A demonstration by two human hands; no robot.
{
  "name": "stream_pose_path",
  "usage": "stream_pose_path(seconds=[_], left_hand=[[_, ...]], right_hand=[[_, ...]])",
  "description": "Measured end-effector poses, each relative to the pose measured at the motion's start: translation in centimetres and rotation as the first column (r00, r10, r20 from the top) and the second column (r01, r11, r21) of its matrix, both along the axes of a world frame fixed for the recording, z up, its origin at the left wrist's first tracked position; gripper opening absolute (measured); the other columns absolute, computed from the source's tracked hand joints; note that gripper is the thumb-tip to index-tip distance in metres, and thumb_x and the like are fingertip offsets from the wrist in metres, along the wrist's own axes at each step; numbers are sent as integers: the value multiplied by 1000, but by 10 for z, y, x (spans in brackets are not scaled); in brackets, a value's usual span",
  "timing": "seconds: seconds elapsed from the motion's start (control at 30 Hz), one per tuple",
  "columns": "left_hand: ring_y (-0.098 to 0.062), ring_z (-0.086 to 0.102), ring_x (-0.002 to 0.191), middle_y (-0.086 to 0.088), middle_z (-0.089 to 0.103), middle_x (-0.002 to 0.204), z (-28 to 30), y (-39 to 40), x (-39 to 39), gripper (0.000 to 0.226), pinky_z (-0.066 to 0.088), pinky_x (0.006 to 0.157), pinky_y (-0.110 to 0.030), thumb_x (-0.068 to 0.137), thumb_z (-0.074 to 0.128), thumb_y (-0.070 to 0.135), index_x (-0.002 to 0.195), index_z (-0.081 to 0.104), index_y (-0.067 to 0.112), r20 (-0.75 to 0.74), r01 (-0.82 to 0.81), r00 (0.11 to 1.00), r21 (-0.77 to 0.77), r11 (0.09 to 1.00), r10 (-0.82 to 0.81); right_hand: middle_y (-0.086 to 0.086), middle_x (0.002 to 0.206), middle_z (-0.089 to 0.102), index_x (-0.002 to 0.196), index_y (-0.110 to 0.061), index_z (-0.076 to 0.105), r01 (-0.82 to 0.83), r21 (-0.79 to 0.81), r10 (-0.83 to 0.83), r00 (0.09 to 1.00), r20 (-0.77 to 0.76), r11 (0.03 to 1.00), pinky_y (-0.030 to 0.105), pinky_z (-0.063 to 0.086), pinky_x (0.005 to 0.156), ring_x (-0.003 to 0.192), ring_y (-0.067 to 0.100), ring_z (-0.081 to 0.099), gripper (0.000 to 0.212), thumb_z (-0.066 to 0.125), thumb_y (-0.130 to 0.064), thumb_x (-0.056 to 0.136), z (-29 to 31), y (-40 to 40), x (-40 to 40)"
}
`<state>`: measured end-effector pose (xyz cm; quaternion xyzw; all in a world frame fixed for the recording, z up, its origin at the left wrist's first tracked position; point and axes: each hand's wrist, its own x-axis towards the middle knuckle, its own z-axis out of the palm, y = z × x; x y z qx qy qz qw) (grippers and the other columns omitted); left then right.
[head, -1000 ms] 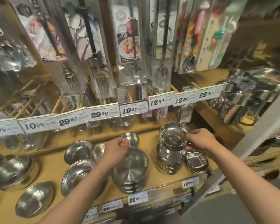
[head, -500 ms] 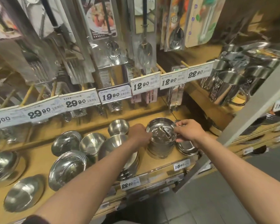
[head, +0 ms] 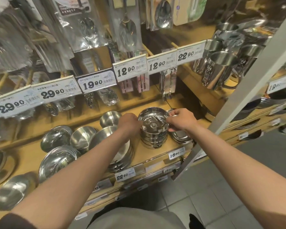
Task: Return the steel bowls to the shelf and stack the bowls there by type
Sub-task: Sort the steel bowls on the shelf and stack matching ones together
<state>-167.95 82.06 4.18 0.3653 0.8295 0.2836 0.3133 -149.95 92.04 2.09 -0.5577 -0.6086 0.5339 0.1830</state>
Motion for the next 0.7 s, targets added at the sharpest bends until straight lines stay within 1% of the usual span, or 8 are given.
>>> stream_pose_path(seconds=[0.13,0.2,0.27,0.3,0.37,0.43,0.57,0.7], left_hand=[[-36,69,84,-13,57,75,-1,1,0,33,61,82,-56,91,61,8,60,50,11,26,-20,999,4,1000,20],[-41,71,89,-14,59,75,0,1,-1,30,61,81,-53,91,60,7,62,52,11,36,-26,999,8,1000,25],[-38,67,79,-9,57,68,-1,2,-3,33,60,71,-40,89,60,9,59,50,14,7,-34,999,10,999,34],[-33,61,70,-6,54,64,-1,2,-4,35,53,64,-33,89,61,10,56,48,16,-17,-38,999,7,999,38],[-25,54,64,-3,51,61,-4,1,-5,39,45,61,-31,89,63,13,55,46,18,-21,-46,999,4,999,47],[-21,54,61,-2,53,61,-7,0,-5,38,46,60,-30,91,64,16,56,49,17,-8,-49,999,-1,999,49],[-21,55,65,-1,54,63,-8,-2,-4,36,48,62,-29,92,61,11,58,51,17,-9,-39,999,2,999,39],[-23,53,69,1,47,59,-4,-2,-3,42,50,63,-31,94,58,8,55,47,20,-47,-25,999,15,1000,26]], right_hand=[[12,76,67,84,-5,69,-2,-4,2,1000,-14,1000,20,55,47,51,15,71,4,73,-3,83,0,0,0],[13,77,66,84,-6,69,-1,9,1,1000,-28,1000,19,55,47,51,14,70,4,73,-4,83,1,0,-1],[12,77,66,81,-5,70,-4,30,5,1000,-20,1000,20,56,48,50,14,69,5,74,-4,83,2,0,-3],[12,77,67,80,-2,71,-9,37,9,1000,-2,999,20,56,48,49,15,69,5,75,-4,83,2,0,-3],[11,78,69,86,8,72,-15,42,14,999,35,999,20,56,47,49,14,69,13,76,-5,83,1,0,-4],[12,78,68,88,12,71,-19,37,17,999,38,999,19,54,46,49,13,69,18,75,-5,83,-1,-1,-3],[11,75,64,77,-7,66,-30,59,29,999,20,998,17,53,46,49,11,69,11,74,-4,82,-2,-4,-1],[11,75,65,80,-8,65,-8,42,9,1000,-15,999,20,57,50,51,12,70,13,77,-4,82,-3,-5,-1]])
